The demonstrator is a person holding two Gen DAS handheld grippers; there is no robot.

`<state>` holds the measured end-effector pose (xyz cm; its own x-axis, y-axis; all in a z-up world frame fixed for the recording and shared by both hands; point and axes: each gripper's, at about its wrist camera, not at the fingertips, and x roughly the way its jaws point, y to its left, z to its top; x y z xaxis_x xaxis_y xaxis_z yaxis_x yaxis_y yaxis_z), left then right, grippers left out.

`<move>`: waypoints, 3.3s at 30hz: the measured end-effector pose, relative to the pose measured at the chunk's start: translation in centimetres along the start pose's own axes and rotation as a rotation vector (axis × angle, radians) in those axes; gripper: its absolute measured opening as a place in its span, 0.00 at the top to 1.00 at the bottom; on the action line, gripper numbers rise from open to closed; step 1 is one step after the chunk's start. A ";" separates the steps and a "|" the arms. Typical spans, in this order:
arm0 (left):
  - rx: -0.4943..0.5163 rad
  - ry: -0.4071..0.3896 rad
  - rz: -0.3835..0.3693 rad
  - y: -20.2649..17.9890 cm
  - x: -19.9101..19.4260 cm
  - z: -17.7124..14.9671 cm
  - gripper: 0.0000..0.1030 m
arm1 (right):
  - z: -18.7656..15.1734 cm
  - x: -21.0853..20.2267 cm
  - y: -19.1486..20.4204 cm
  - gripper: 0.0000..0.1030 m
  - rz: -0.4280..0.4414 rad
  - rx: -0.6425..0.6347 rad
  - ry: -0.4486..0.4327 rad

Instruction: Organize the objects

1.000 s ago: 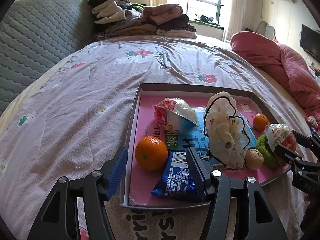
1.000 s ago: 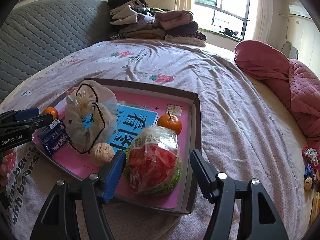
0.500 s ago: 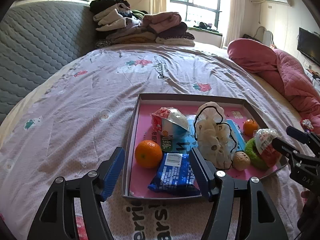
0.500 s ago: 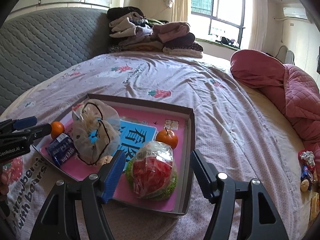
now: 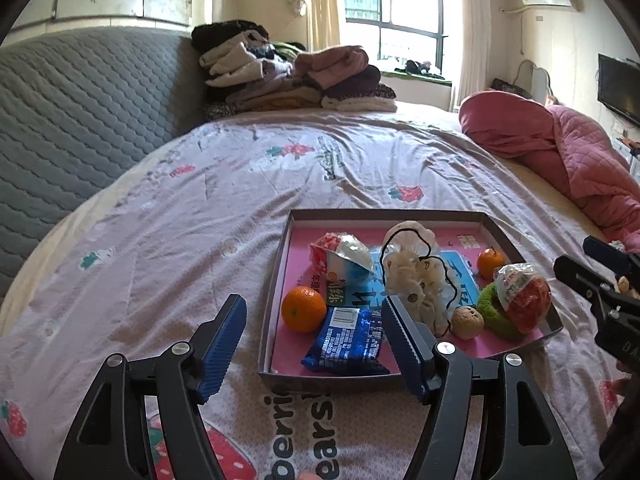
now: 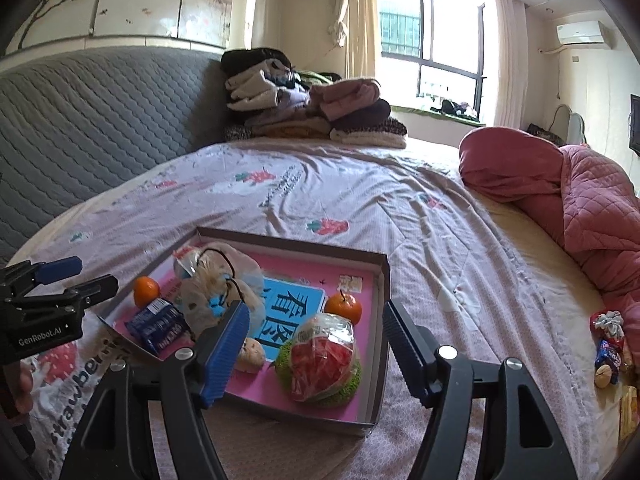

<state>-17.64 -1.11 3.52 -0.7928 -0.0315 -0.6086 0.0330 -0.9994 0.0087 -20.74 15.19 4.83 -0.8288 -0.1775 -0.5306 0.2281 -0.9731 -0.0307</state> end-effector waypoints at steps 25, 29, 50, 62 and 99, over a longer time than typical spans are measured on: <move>-0.022 -0.064 -0.006 -0.1 -5.9 -1.9 0.30 | -1.7 -6.8 2.1 0.32 0.017 0.015 -0.171; -0.028 -0.058 0.007 0.4 -6.5 -2.9 0.30 | -2.3 -7.5 2.3 0.32 0.011 0.027 -0.171; -0.021 -0.013 0.000 1.1 -7.1 -6.9 0.30 | -5.7 -7.9 3.0 0.31 -0.013 0.070 -0.119; -0.033 0.026 -0.014 0.8 -5.3 -8.2 0.30 | -7.5 -6.2 3.1 0.31 0.002 0.088 -0.044; -0.011 0.095 -0.012 0.4 -2.3 -9.6 0.30 | -9.3 -3.1 3.5 0.31 0.016 0.095 0.056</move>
<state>-9.95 -1.27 -2.63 -0.7317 -0.0172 -0.6814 0.0309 -0.9995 -0.0079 -12.62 13.71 -1.45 -0.7950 -0.1870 -0.5770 0.1891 -0.9803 0.0572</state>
